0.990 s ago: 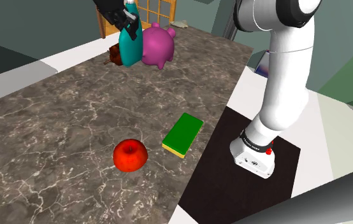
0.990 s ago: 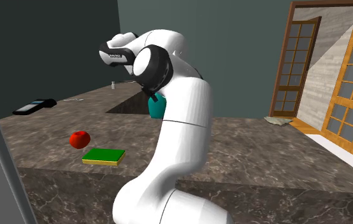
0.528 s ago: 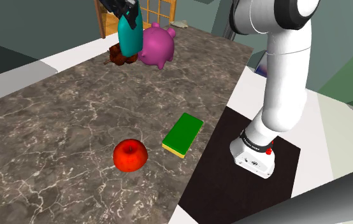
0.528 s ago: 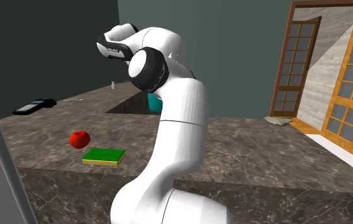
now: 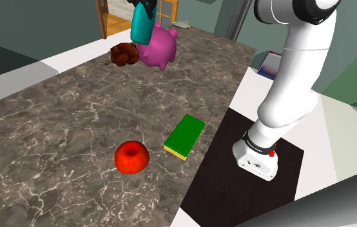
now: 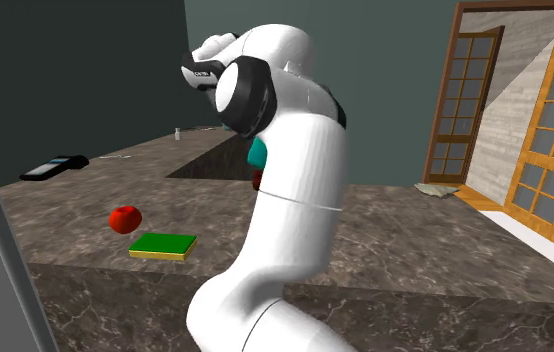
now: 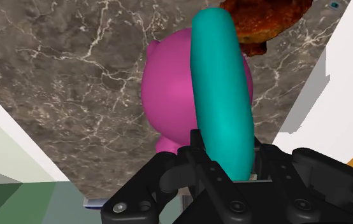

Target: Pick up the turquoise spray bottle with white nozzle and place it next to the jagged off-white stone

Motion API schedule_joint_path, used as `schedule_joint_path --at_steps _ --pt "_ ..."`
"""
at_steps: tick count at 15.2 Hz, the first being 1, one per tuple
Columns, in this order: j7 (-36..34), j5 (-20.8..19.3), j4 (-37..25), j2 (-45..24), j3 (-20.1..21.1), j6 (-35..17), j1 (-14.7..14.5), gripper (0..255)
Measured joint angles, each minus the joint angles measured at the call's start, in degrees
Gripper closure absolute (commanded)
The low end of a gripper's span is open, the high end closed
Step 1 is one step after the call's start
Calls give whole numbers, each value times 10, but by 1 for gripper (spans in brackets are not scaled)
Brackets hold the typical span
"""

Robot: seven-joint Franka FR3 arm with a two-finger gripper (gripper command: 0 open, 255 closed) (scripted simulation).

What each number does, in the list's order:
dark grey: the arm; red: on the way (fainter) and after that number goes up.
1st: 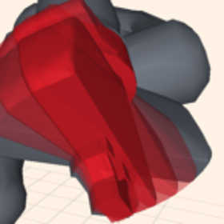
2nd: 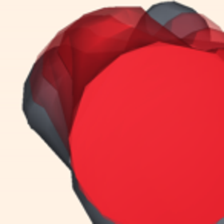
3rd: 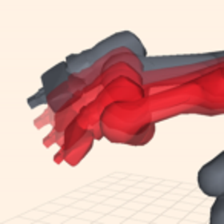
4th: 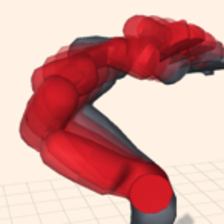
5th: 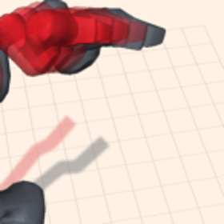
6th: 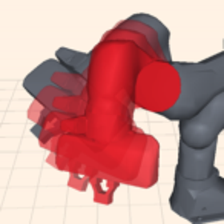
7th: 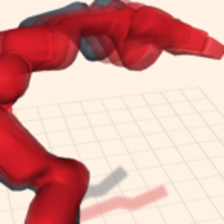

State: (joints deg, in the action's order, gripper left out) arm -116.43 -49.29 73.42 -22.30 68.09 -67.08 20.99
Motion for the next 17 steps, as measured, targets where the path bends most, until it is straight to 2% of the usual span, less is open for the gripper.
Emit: schedule_joint_path --at_steps 8,11,12,15,17 --pt "97 48 92 73 29 -110 196 255" --pt "138 62 105 93 31 -140 253 255" --pt "146 51 100 81 23 -145 253 255" --pt "179 47 103 82 16 -171 289 255" --pt "205 57 114 93 16 -192 326 255"
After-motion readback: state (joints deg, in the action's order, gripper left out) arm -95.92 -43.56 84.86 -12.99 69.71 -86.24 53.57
